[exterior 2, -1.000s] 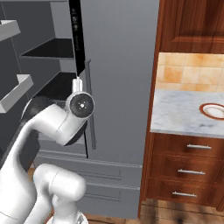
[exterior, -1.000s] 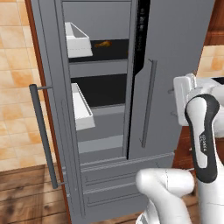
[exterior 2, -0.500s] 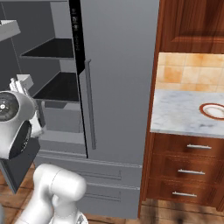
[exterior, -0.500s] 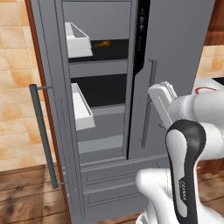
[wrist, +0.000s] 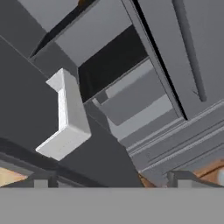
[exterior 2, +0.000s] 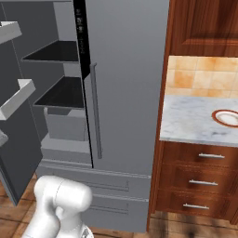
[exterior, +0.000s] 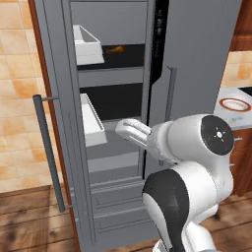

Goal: Place the chicken drumstick on the counter behind the older chicken drumstick on the same shelf of the fridge to maintain FIFO order. Close the fridge door when finished.

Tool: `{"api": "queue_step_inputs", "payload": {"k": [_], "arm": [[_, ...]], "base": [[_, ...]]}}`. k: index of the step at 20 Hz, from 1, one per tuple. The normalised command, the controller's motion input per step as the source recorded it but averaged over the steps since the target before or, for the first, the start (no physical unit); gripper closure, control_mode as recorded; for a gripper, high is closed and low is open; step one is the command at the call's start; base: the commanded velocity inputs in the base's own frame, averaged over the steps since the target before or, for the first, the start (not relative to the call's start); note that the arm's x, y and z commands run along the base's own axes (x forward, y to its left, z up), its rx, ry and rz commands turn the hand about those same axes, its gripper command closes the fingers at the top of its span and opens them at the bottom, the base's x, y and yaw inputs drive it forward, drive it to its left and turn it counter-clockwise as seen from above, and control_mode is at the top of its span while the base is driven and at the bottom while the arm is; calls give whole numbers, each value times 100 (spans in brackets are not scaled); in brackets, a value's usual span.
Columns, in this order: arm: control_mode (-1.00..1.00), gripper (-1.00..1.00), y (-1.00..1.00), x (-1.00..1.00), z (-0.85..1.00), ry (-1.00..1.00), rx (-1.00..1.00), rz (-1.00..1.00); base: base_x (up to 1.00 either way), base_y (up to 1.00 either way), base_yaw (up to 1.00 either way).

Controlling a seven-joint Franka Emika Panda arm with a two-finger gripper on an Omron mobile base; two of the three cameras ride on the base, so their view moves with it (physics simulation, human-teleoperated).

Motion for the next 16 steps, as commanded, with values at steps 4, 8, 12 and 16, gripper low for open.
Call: {"api": "queue_step_inputs", "payload": {"k": [4, 8, 12, 16], "arm": [[-100, -100, 100, -40, -12, -6, -48, 25], [-100, -100, 100, -4, -18, 0, -47, 26], [-100, -100, 88, 17, -4, 0, -32, 2], [-100, -100, 80, 52, -8, 0, -17, -11]], "base": [[0, 0, 0], [0, 0, 0], [0, 0, 0], [0, 0, 0]]}}
